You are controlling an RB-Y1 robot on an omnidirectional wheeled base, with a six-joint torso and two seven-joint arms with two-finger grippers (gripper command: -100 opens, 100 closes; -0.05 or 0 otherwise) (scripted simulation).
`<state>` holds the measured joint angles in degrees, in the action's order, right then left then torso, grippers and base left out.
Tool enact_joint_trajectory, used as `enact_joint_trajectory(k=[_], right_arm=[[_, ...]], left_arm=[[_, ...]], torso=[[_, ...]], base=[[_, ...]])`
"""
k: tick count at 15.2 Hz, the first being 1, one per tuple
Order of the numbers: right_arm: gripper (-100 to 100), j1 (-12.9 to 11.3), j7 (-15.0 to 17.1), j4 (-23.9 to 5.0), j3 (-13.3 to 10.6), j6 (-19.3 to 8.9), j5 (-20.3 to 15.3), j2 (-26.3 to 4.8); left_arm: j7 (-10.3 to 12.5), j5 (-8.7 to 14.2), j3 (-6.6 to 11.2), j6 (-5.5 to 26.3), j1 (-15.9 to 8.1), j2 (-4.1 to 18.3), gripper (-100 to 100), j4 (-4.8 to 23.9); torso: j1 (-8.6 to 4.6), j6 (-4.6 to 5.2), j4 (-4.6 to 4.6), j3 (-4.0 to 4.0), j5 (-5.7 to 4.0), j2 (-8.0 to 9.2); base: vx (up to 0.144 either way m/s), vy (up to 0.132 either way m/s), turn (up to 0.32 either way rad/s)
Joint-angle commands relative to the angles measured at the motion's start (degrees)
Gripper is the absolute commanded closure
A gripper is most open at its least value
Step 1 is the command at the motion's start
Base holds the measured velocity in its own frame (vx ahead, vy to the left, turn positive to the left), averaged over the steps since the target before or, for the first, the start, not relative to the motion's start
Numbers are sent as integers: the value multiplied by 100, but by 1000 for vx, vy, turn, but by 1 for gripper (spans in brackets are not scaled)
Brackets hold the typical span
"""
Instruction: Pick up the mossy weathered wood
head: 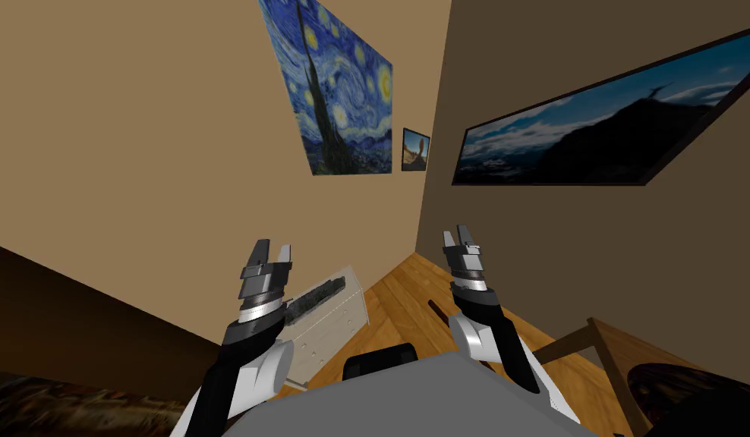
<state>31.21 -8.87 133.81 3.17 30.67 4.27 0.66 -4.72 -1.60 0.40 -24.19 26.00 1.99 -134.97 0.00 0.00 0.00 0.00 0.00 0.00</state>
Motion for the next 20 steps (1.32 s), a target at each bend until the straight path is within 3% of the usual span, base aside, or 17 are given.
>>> enact_joint_trajectory(k=[1,4,11,18,20], right_arm=[[0,0,0,0,0,0,0,0],[0,0,0,0,0,0,0,0],[0,0,0,0,0,0,0,0],[0,0,0,0,0,0,0,0],[0,0,0,0,0,0,0,0]], left_arm=[[25,81,54,160,18,232,-100,92],[86,278,185,532,62,547,-100,318],[179,574,383,1141,129,871,-100,657],[340,1089,728,2065,245,1305,-100,1247],[340,1089,728,2166,245,1305,-100,1247]], torso=[[0,0,0,0,0,0],[0,2,-2,-6,0,-10],[-3,1,-4,-9,-1,-15],[-2,1,-4,-10,0,-18],[-2,1,-5,-11,0,-18]], base=[[9,-4,-67],[30,-8,-129],[32,-12,-91],[36,-9,-123],[36,-5,-74]])
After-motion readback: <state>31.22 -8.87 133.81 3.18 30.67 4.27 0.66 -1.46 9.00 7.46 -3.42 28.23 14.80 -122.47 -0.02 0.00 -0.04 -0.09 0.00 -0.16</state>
